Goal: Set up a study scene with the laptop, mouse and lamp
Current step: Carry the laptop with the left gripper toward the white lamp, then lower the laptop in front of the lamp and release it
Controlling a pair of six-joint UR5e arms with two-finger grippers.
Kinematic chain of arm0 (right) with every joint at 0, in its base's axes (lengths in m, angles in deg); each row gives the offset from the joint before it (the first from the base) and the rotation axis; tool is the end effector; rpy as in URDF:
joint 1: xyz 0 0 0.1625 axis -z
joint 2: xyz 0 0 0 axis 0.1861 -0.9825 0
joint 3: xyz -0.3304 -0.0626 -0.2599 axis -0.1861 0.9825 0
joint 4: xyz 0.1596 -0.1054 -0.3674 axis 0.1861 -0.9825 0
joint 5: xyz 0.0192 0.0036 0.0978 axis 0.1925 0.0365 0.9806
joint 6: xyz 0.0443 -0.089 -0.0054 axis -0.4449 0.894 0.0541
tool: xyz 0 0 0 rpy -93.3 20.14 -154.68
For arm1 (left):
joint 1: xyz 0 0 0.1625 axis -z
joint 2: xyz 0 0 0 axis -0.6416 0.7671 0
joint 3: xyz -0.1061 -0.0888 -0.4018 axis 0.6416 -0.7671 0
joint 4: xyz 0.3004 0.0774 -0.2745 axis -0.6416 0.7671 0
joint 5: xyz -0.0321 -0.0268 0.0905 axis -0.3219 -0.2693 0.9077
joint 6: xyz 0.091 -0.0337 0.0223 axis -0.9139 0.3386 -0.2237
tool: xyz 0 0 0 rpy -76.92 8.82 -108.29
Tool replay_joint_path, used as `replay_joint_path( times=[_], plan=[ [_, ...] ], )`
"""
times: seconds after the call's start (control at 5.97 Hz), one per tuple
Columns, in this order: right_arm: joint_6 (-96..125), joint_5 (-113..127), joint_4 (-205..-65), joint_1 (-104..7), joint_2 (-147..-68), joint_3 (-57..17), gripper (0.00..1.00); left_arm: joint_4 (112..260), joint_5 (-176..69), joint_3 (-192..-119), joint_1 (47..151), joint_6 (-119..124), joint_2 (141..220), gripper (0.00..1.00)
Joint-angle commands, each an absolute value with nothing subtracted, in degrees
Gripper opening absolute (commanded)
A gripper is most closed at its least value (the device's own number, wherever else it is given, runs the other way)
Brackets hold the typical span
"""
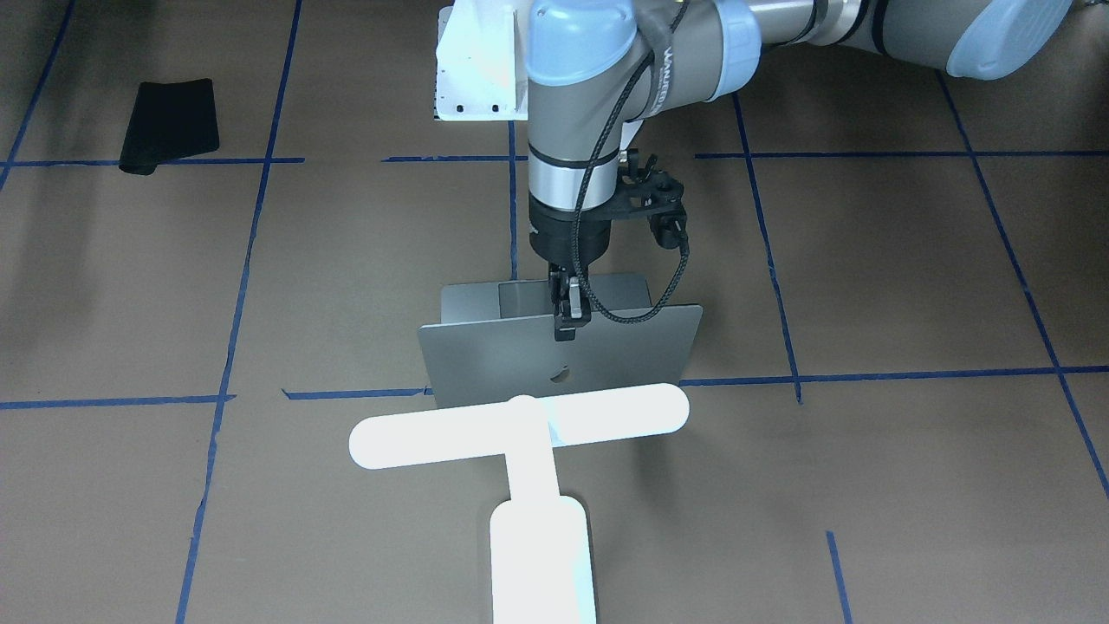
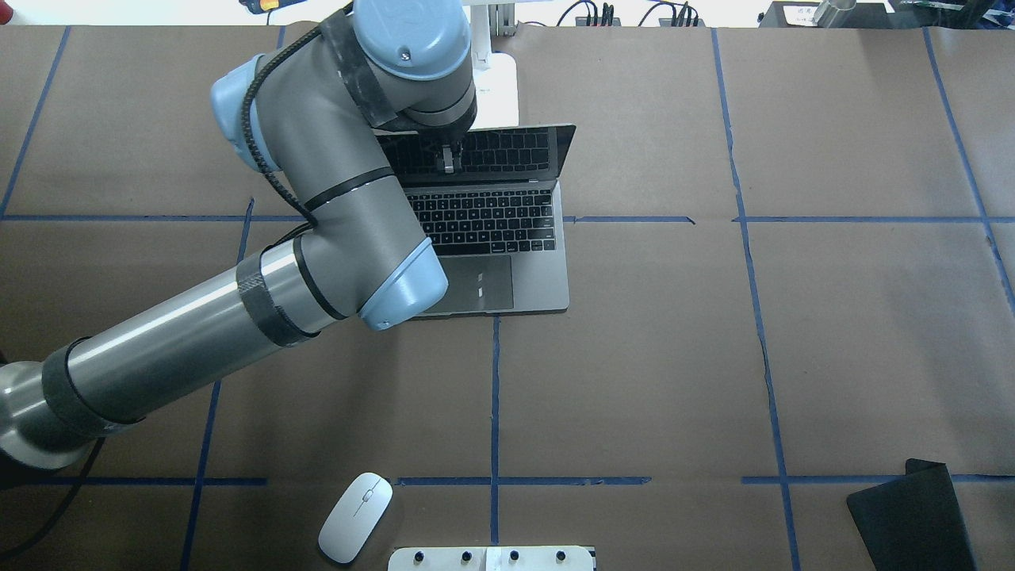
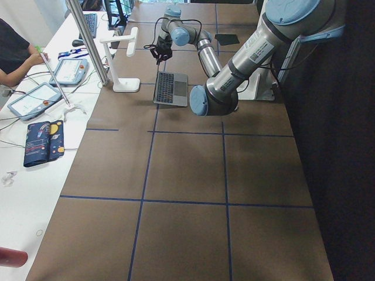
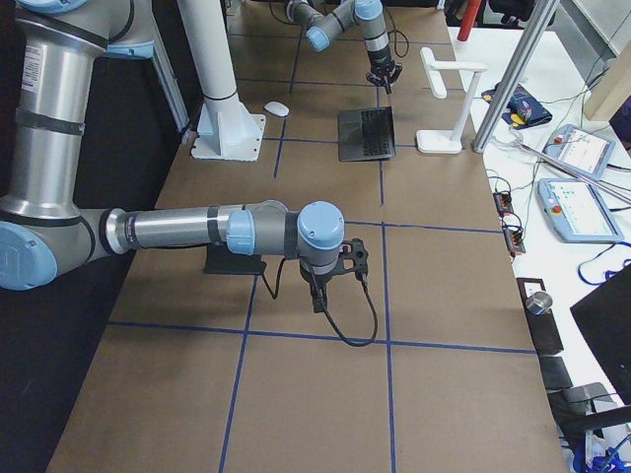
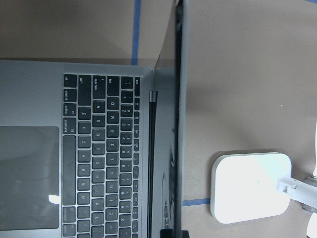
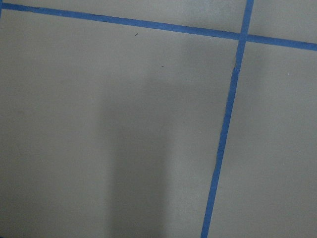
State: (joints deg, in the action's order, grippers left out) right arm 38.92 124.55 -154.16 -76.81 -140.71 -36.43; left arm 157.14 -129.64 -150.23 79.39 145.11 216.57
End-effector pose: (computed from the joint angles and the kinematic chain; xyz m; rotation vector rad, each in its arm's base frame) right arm 0.0394 -0.3963 0.5970 0.0460 -0.8827 -0.1707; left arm 0.4915 -0.5610 0.0862 -0.3706 0.9146 -1.6794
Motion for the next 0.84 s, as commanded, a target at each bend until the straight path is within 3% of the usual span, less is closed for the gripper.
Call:
replay_joint_path(
  times=[0.0, 0.17, 0.5, 0.67],
  plan=[
    [39.0, 124.8, -154.1, -76.8, -140.6, -35.7, 1.0, 157.9, -129.2, -148.4, 79.3, 144.8, 217.3, 0.0],
    [39.0, 124.9, -154.1, -76.7, -140.5, -35.6, 1.0, 158.4, -129.2, -148.4, 79.3, 144.6, 217.3, 0.07],
    [39.0, 125.0, -154.1, -76.7, -140.5, -35.3, 1.0, 159.9, -128.7, -148.3, 79.7, 138.4, 217.1, 0.35],
    [39.0, 125.6, -154.1, -76.7, -140.5, -35.2, 1.0, 160.5, -126.6, -148.2, 80.2, 137.2, 217.0, 0.99]
  ],
)
